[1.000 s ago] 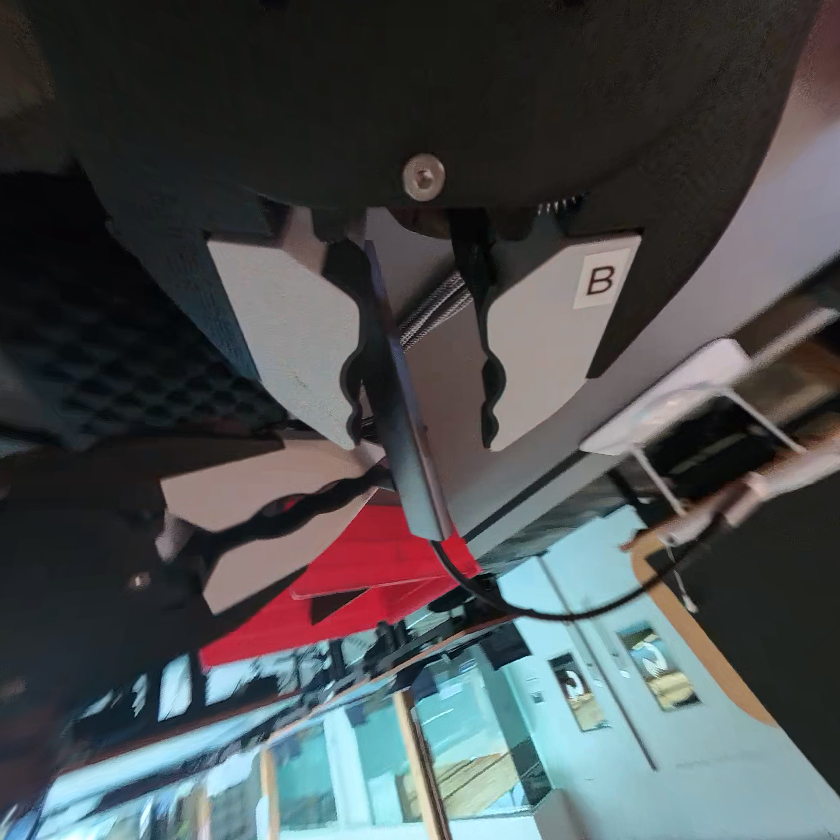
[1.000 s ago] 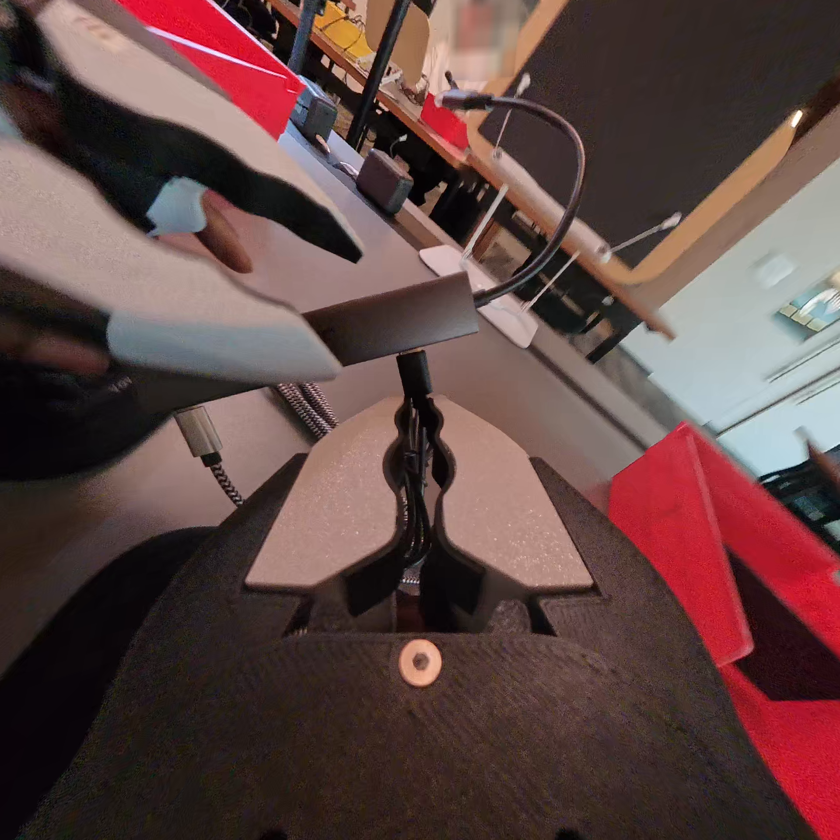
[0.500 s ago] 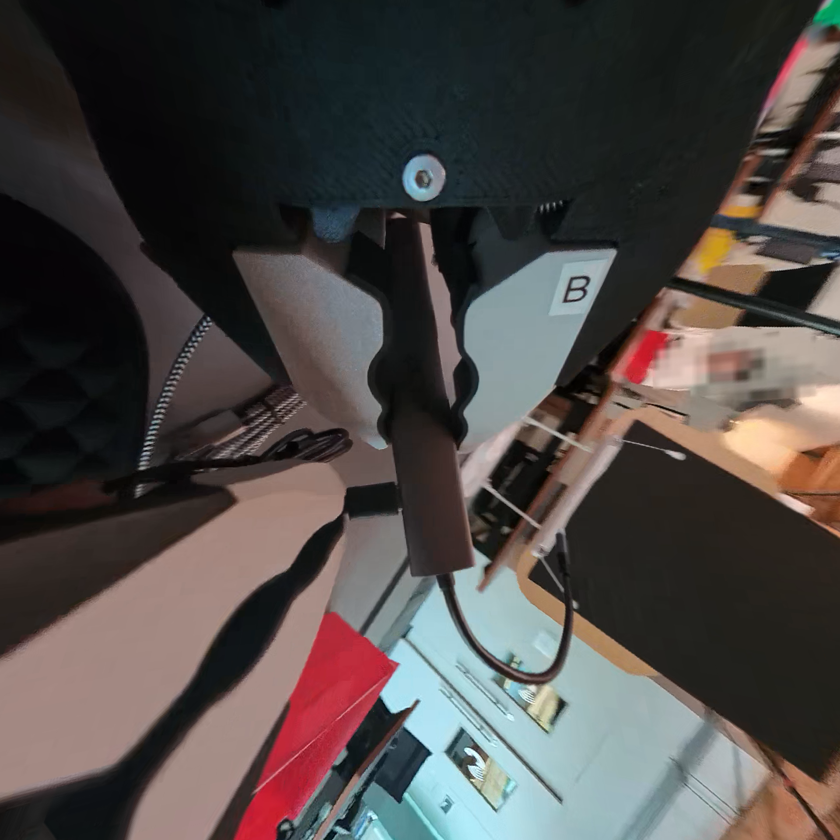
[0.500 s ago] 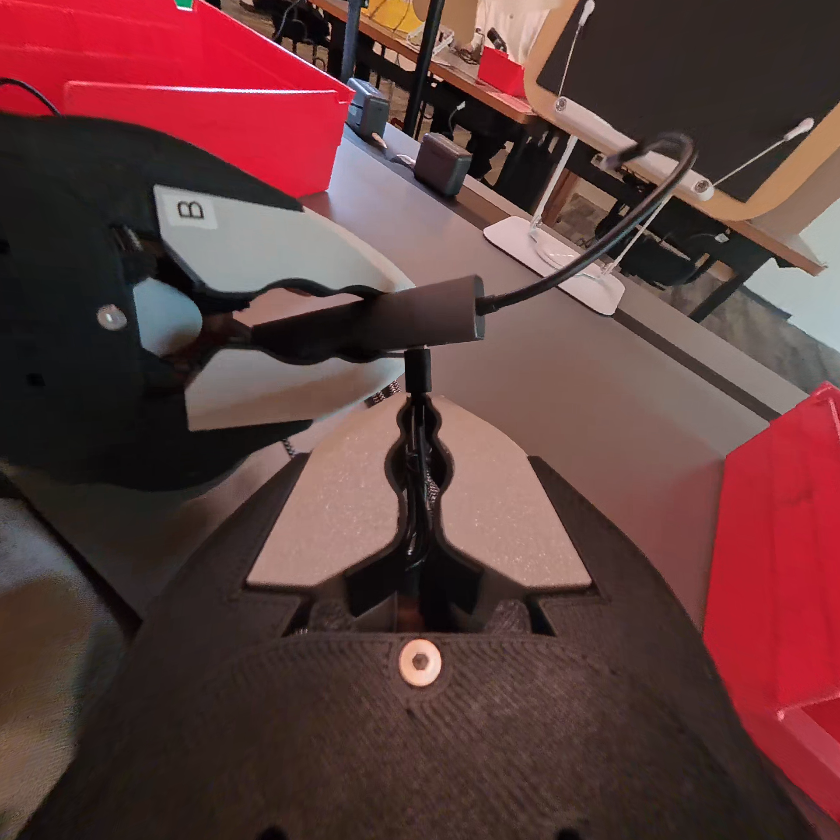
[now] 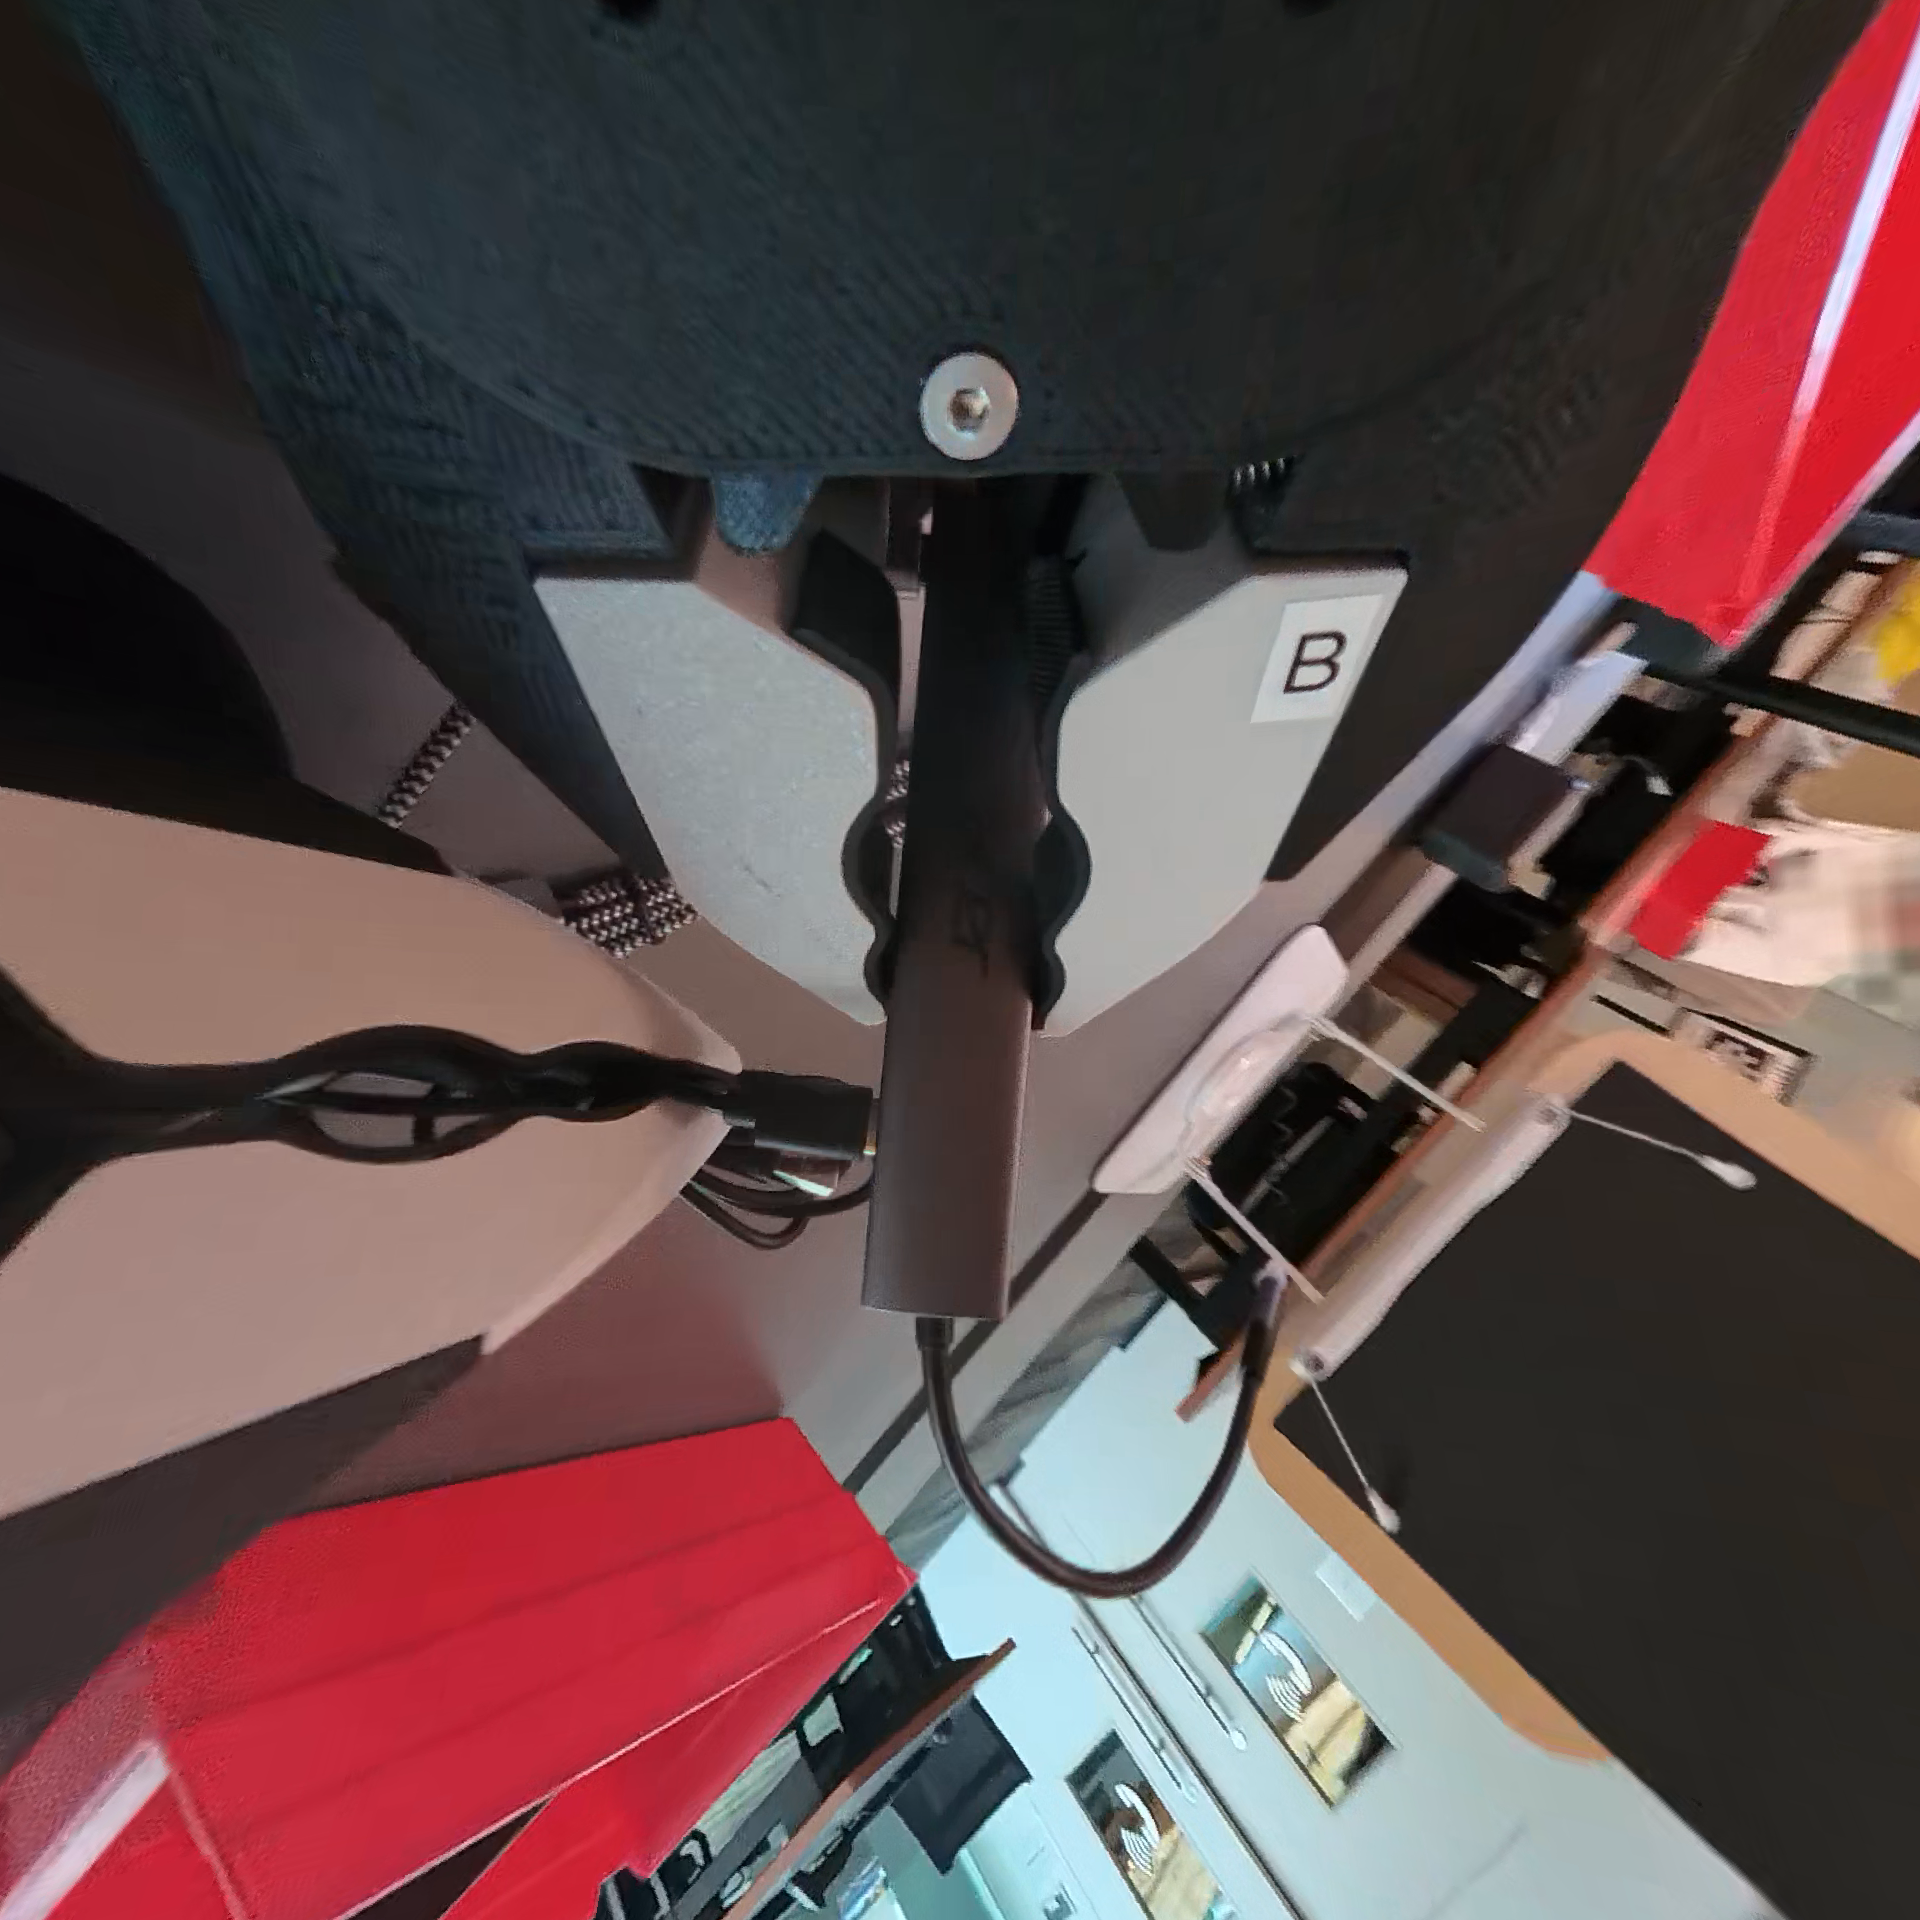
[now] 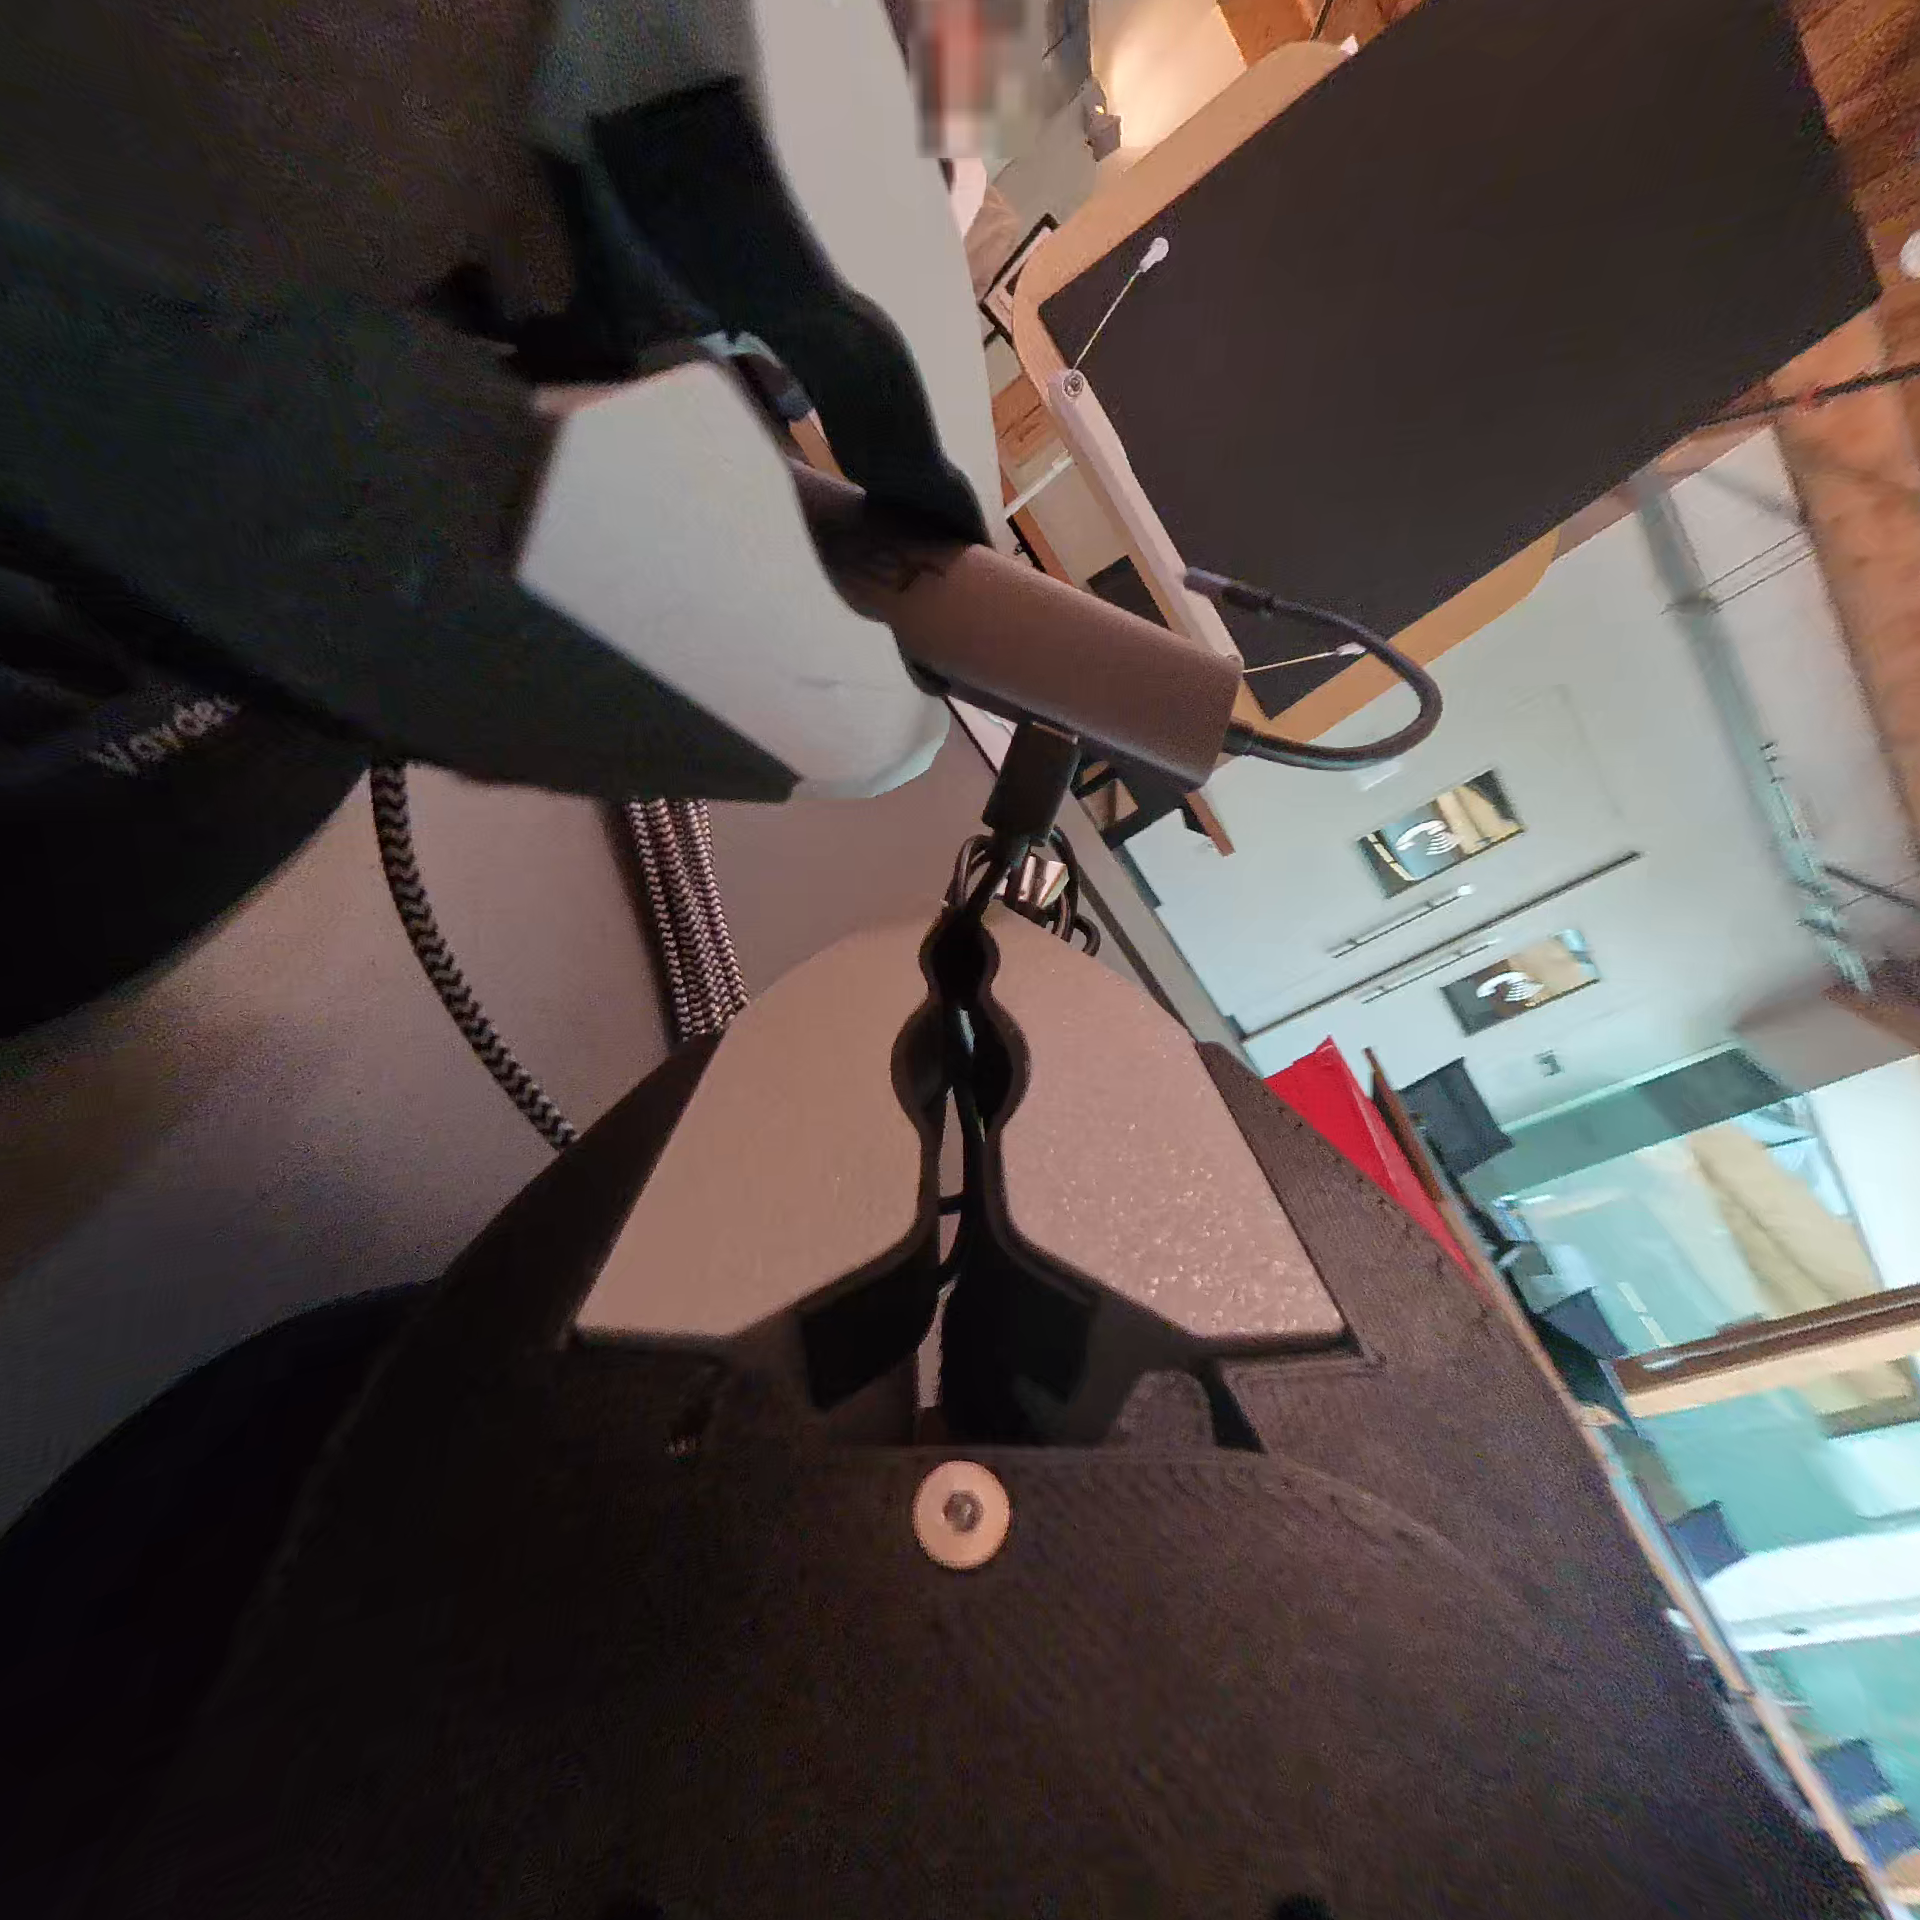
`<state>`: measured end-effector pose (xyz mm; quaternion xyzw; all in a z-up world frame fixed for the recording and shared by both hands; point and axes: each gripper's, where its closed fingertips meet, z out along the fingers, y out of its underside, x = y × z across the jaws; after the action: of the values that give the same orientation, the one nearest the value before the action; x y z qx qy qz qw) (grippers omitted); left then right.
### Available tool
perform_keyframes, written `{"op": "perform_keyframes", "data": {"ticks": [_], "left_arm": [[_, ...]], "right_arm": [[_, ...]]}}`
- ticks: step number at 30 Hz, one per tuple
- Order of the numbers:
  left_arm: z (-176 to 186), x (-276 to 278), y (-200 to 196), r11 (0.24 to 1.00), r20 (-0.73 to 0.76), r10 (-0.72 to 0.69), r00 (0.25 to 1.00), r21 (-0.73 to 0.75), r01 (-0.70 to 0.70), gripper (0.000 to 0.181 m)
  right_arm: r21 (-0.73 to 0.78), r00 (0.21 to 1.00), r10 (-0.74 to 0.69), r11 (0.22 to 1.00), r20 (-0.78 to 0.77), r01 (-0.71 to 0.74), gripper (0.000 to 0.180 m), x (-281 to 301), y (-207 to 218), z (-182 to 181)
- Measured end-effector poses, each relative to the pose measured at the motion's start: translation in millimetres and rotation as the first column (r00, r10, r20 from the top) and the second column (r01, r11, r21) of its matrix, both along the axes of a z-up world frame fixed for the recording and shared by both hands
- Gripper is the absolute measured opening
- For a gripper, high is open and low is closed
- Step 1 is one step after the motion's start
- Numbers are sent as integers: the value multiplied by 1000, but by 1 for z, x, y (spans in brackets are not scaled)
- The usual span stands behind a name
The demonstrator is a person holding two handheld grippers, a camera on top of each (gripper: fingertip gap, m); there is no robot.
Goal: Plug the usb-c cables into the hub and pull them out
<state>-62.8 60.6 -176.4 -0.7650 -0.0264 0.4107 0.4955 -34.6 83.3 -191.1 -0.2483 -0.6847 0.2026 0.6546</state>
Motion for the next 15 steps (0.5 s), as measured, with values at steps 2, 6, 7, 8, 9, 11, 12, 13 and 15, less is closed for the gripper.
{"op": "perform_keyframes", "data": {"ticks": [2,6,7,8,9,11,12,13,15], "left_arm": [[-3,-3,-2,1000,47,-7,999,9,7,22],[0,-5,-1,1000,2,-3,1000,6,2,23],[2,-4,-1,1000,-42,-13,999,-6,12,22],[3,-4,-2,1000,-50,-11,999,-8,11,23],[6,-2,-2,1000,-41,-16,999,14,17,23],[5,-2,-3,1000,-37,-15,999,5,15,23],[3,-2,-4,1000,-31,-15,999,-7,15,23],[0,-1,-3,1000,-15,-23,1000,-10,23,22],[-1,4,0,999,-5,-51,999,-9,51,22]], "right_arm": [[1,1000,15,1000,1,-15,0,0,-2,-1],[-4,1000,23,1000,-12,-23,0,0,-2,3],[-36,999,35,999,6,-34,0,0,-2,3],[-72,998,58,996,11,-57,0,1,-2,4],[-104,997,78,992,-2,-78,0,2,-3,7],[-147,993,107,983,-43,-112,17,6,-4,17],[-155,991,126,979,-51,-133,23,8,-7,20],[-153,988,146,976,-55,-153,24,9,-11,21],[-144,986,152,977,-63,-160,25,10,-15,22]]}}
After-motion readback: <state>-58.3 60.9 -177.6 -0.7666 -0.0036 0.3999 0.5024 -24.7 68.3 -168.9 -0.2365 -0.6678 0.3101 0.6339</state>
